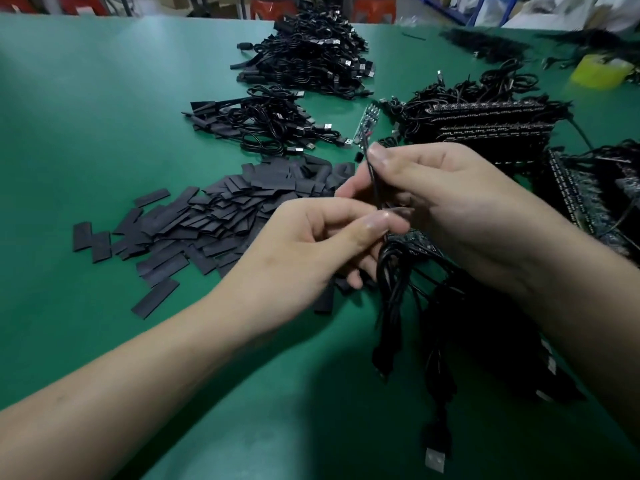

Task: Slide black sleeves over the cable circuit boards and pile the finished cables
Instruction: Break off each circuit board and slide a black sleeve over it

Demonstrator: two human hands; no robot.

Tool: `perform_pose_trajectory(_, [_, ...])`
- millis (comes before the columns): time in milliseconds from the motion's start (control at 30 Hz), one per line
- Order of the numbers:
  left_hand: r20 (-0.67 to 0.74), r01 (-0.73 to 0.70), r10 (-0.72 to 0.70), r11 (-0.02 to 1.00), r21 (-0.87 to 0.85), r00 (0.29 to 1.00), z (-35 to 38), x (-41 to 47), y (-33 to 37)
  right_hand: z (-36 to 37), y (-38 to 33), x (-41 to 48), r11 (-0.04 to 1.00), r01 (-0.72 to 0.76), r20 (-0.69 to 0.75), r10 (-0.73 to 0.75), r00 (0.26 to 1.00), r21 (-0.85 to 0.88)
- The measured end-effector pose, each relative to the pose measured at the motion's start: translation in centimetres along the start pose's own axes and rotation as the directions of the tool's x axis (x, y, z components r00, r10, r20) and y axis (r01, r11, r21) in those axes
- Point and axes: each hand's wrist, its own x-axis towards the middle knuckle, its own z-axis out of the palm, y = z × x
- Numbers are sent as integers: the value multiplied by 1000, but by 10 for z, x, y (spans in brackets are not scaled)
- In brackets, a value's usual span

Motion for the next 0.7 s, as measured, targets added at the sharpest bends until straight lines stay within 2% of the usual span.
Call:
perform_pose_trajectory(33, [-23,-9,10,999,53,1000,-5,-1,0,1,0,0,998,8,-11,-7,1000,64])
perform_pose_trajectory(67, [-63,-24,36,984,179,997,-11,-3,-1,2,-2,0,990,14,-29,-10,1000,139])
perform_pose_trajectory(100, [-101,-37,81,922,384,992,-18,-4,-3,1,-5,-2,980,27,-57,-16,998,197])
perform_pose_trajectory(133, [-115,-32,130,787,617,985,-25,-7,-5,-2,-10,-4,974,53,-93,-34,995,219])
perform_pose_trajectory(167, [-105,-11,159,596,803,982,-30,-12,-5,-6,-16,-6,975,95,-121,-72,990,199])
perform_pose_trajectory(200, [-88,21,150,401,916,985,-33,-16,-4,-12,-24,-9,979,156,-142,-137,980,128])
perform_pose_trajectory(233, [-79,48,120,241,969,990,-32,-19,-3,-19,-32,-13,973,229,-159,-229,960,-21])
perform_pose_trajectory(267, [-71,59,94,121,991,993,-30,-22,-2,-25,-38,-17,924,288,-160,-334,929,-253])
perform_pose_trajectory(300, [-53,51,73,36,998,996,-26,-24,-2,-29,-43,-20,798,302,-130,-425,896,-521])
perform_pose_trajectory(333, [-31,32,56,-10,999,998,-22,-25,-3,-32,-45,-21,613,268,-82,-481,873,-743])
perform_pose_trajectory(367, [-16,17,43,-25,1000,999,-19,-25,-3,-32,-44,-22,436,215,-39,-503,863,-874])
perform_pose_trajectory(400, [-12,13,31,-22,1000,999,-17,-25,-1,-29,-41,-23,316,169,-11,-496,868,-934])
perform_pose_trajectory(467, [-20,20,15,14,1000,1000,-17,-22,3,-17,-33,-23,207,102,8,-407,913,-973])
perform_pose_trajectory(567, [-11,10,11,39,999,1000,-24,-19,5,-9,-10,-18,199,57,-1,-281,960,-978])
perform_pose_trajectory(633, [20,-21,43,29,999,999,-27,-20,1,-8,5,-13,260,82,20,-232,972,-962])
perform_pose_trajectory(700, [47,-55,114,70,996,992,-32,-23,-6,-7,18,-12,355,123,47,-215,975,-927])
